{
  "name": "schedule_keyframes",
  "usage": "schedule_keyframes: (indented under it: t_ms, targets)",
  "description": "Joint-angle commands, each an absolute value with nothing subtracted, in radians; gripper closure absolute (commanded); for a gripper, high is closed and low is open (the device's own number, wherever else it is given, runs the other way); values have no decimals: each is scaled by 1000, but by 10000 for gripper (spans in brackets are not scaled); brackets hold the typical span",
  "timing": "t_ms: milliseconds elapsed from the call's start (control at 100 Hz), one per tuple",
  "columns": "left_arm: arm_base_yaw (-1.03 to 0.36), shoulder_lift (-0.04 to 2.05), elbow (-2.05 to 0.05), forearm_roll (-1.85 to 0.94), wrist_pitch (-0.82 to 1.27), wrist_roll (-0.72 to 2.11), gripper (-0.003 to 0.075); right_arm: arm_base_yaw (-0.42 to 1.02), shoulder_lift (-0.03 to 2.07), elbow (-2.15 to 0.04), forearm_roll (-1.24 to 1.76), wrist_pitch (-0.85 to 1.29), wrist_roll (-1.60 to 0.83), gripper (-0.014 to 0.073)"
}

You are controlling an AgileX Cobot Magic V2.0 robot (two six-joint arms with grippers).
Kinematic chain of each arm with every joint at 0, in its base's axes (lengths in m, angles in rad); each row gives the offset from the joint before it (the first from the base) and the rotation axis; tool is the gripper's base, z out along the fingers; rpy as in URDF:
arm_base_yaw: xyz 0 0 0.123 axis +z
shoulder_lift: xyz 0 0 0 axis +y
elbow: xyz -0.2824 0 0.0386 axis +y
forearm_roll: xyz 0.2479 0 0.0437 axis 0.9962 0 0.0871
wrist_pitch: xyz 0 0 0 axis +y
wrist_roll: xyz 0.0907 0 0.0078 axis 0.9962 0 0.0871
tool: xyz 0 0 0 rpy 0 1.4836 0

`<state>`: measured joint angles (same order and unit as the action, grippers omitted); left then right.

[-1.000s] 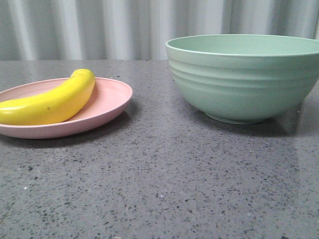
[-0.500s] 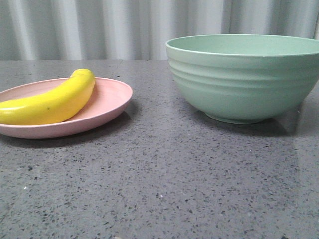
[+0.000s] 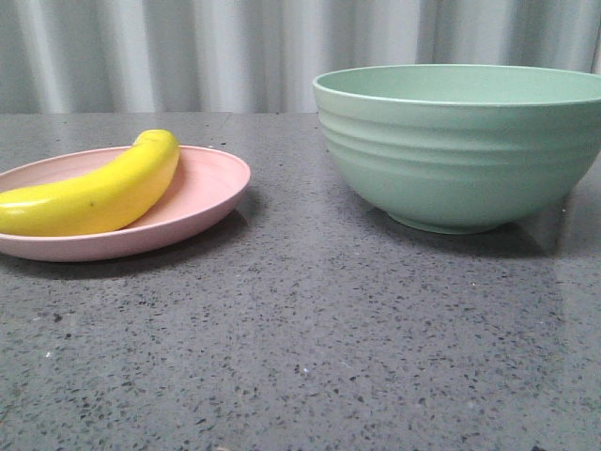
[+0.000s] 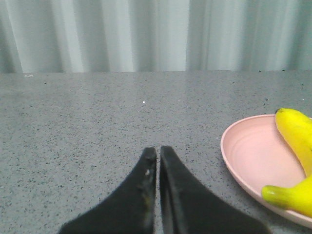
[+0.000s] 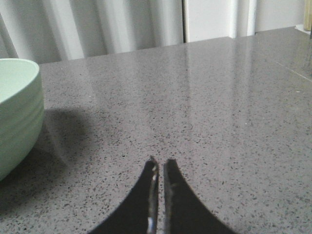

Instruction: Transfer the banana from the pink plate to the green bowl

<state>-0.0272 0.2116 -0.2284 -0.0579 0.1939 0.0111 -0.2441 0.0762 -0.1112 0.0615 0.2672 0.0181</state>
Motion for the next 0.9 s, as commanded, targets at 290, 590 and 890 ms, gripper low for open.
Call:
schedule_keyframes:
  t_ms: [290,590,890]
  targets:
    - [-25,437,-347,-69,0,7,724,-247,359,-378,63,345,12,659]
    - [-28,476,-348,-95,-126,0,289,-247,364,-376,63,282,12,659]
    - [-207,674,-483,-91,-9,11,309,-247,364,-376,63,282,12,659]
